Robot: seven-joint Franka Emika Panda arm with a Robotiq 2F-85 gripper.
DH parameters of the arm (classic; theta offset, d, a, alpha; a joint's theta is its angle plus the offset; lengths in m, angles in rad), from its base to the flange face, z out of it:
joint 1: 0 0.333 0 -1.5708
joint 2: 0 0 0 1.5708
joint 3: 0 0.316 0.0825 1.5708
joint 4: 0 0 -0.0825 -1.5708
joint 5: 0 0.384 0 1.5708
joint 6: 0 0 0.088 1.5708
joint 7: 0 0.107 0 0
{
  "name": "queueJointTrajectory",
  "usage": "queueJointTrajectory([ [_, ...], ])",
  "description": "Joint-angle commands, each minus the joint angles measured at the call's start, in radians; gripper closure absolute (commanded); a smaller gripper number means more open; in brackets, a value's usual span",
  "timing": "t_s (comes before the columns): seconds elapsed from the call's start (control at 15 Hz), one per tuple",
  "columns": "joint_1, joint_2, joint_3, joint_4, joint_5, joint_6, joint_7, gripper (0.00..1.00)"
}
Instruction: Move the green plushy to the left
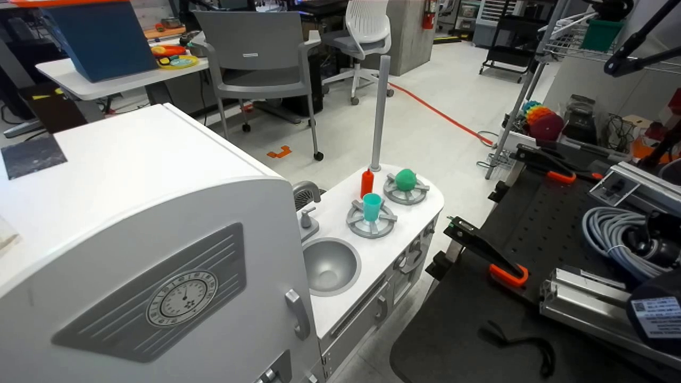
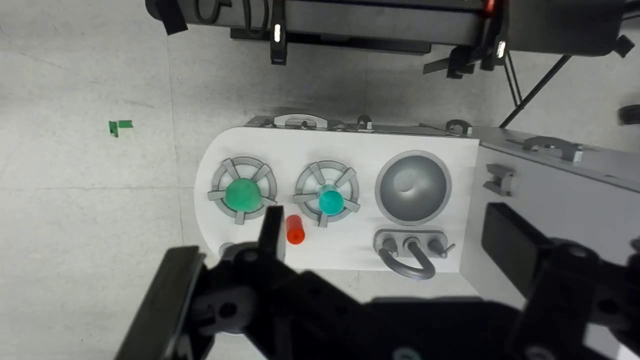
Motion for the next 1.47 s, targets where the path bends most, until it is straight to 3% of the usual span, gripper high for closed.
queueJointTrajectory([
  [0.0,-0.028,0.239,-0.009,0.069,0.010,0.130,0.050,0.00],
  [0.33,-0.079,0.578,0.002,0.170,0.072,0.306,0.095,0.00],
  [0.73,-0.116,0.937,0.009,0.402,0.088,0.501,0.175,0.00],
  [0.93,-0.121,1.078,0.013,0.541,0.083,0.542,0.208,0.00],
  [1.4,-0.099,1.329,-0.016,0.815,0.057,0.503,0.295,0.00],
])
